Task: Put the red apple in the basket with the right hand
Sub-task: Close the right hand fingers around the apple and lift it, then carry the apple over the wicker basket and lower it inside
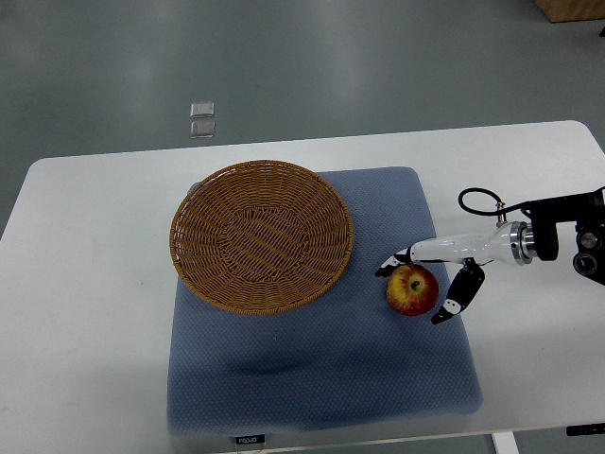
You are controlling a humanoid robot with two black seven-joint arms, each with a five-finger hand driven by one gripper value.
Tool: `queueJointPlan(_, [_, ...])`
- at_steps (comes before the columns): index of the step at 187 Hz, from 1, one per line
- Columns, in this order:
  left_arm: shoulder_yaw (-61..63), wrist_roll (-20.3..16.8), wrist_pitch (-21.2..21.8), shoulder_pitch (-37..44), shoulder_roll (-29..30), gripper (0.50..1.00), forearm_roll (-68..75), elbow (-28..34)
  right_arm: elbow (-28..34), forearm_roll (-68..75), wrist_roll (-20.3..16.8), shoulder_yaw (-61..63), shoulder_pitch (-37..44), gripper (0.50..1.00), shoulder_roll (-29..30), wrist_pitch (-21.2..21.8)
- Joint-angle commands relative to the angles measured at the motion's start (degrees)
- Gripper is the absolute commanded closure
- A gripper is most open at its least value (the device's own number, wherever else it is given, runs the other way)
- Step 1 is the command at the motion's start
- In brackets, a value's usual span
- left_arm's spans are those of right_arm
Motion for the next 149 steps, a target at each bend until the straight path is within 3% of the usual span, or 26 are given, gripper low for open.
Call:
queueJointPlan(1, [0.0,0.01,-0.01,0.0,0.0,0.5,0.02,0.0,-0.9,-0.09,0.0,-0.4,-0.09,0.638,0.4,-0.91])
queueJointPlan(12, [0.0,0.01,-0.01,0.0,0.0,0.5,0.02,0.0,-0.99,-0.18,0.0,-0.4,-0.09,0.642,0.4,-0.91])
queueJointPlan(13, [0.0,0.01,-0.01,0.0,0.0,0.5,0.02,0.0,-1.07,-0.53,0.0,-0.4,-0.09,0.668,0.66,-1.08])
queueJointPlan(42, [0.0,0.01,-0.01,0.0,0.0,0.5,-0.07,0.0,-1.16,-0.53,0.0,-0.32,0.08,0.814,0.83,-1.26])
queueJointPlan(53, [0.0,0.01,-0.01,0.0,0.0,0.5,0.02,0.0,-1.16,-0.53,0.09,-0.32,0.26,0.912,0.84,-1.26])
queueJointPlan(63, [0.0,0.01,-0.01,0.0,0.0,0.5,0.02,0.0,-1.16,-0.53,0.09,-0.32,0.26,0.912,0.83,-1.26])
queueJointPlan(64, [0.0,0.01,-0.01,0.0,0.0,0.5,0.02,0.0,-1.16,-0.53,0.09,-0.23,0.61,0.966,0.92,-1.78])
queueJointPlan(65, [0.0,0.01,-0.01,0.0,0.0,0.5,0.02,0.0,-1.16,-0.53,0.09,-0.14,0.61,0.979,0.92,-1.96])
queueJointPlan(70, [0.0,0.01,-0.01,0.0,0.0,0.5,-0.07,0.0,-1.25,-0.53,0.09,-0.14,0.87,1.0,1.01,-2.22])
queueJointPlan(123, [0.0,0.01,-0.01,0.0,0.0,0.5,-0.07,0.0,-4.24,2.72,0.0,2.5,8.26,1.0,3.65,-3.1])
queueJointPlan(130, [0.0,0.01,-0.01,0.0,0.0,0.5,-0.07,0.0,-7.57,6.15,-0.17,3.81,11.77,1.0,4.7,-2.66])
queueJointPlan(149, [0.0,0.01,-0.01,0.0,0.0,0.5,-0.07,0.0,-8.98,7.73,-0.35,3.9,13.88,1.0,5.58,-2.4])
